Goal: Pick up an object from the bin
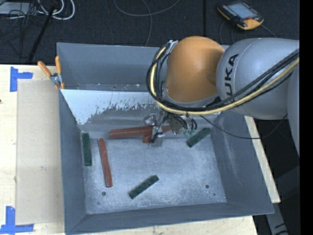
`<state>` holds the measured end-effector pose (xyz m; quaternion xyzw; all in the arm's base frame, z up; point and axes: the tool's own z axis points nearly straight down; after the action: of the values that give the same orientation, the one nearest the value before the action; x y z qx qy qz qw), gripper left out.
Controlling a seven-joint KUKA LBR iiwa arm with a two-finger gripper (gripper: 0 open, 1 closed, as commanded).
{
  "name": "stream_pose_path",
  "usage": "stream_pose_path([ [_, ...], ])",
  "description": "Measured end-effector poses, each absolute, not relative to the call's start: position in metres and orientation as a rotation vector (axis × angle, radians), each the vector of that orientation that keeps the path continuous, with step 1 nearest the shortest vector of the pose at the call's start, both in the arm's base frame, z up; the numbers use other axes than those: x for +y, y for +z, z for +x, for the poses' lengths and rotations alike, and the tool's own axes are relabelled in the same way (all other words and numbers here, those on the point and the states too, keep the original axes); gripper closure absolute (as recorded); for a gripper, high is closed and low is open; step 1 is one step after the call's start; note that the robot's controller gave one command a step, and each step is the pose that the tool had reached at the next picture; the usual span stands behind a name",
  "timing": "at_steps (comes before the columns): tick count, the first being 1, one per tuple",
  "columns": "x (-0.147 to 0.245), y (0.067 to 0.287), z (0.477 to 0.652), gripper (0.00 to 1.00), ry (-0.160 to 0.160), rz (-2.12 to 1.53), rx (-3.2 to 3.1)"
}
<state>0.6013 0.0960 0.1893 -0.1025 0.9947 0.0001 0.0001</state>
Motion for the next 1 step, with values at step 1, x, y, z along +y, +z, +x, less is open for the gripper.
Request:
stream_pose_path([
  [1, 0.066, 0.2537, 0.5927, 0.0, 0.003, -0.761, 3.051],
])
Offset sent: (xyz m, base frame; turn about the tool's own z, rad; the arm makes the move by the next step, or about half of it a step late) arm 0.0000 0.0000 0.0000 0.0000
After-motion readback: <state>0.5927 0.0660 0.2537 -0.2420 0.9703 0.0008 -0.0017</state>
